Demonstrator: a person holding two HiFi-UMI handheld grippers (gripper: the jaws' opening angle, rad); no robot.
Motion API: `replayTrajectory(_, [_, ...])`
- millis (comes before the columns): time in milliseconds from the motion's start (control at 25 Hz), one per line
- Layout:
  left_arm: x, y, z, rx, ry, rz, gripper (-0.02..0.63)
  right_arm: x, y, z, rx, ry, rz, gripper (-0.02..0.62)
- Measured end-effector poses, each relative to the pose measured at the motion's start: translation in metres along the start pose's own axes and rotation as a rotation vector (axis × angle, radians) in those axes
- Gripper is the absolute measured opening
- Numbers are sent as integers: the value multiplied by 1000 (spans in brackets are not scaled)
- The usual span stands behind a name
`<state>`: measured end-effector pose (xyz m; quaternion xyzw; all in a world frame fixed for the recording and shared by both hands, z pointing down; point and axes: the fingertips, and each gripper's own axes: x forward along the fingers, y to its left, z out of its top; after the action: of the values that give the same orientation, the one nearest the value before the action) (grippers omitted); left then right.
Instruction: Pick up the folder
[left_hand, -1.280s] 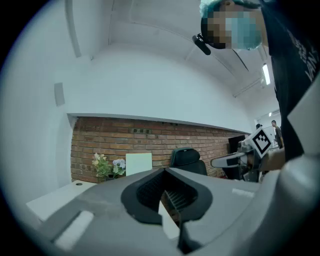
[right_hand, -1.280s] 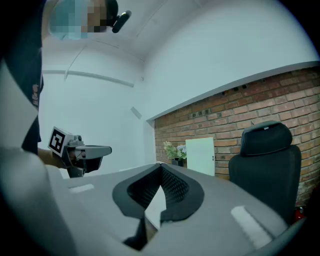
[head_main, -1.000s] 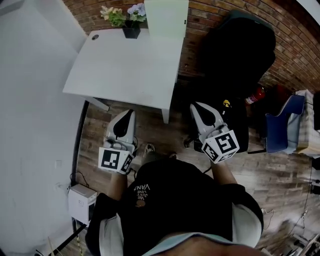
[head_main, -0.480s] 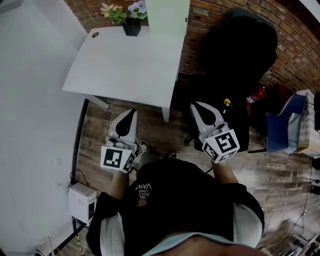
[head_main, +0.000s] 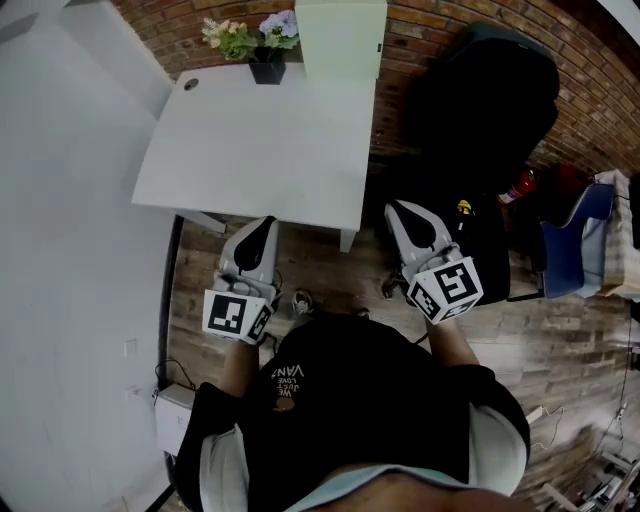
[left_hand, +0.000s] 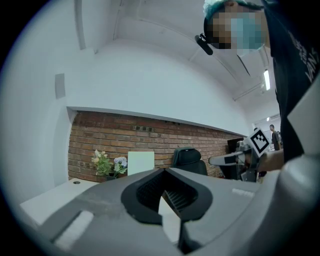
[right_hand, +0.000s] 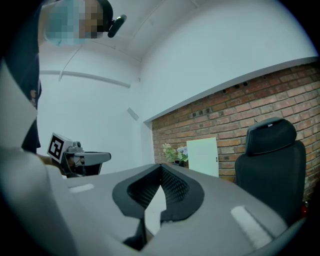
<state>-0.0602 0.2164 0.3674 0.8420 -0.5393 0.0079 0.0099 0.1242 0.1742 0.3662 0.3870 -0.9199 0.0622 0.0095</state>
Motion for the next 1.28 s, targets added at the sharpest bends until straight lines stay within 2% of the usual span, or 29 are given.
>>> replayTrajectory(280, [6, 51, 6, 7, -9, -72, 0, 38, 16, 4, -7, -22, -76, -2])
replayTrajectory(600, [14, 101, 0, 32, 23, -169, 0, 72, 35, 3, -8, -38, -189, -2])
replayTrajectory(880, [18, 118, -7, 35, 36, -256, 0, 78, 41, 1, 9, -50, -279, -2])
replayTrajectory(1120, [26, 120, -14, 10, 27, -277, 0, 79, 36, -1, -3, -41, -301, -2])
replayTrajectory(1280, [34, 121, -16, 9, 30, -265, 0, 86, 23, 0, -5, -40, -295, -2])
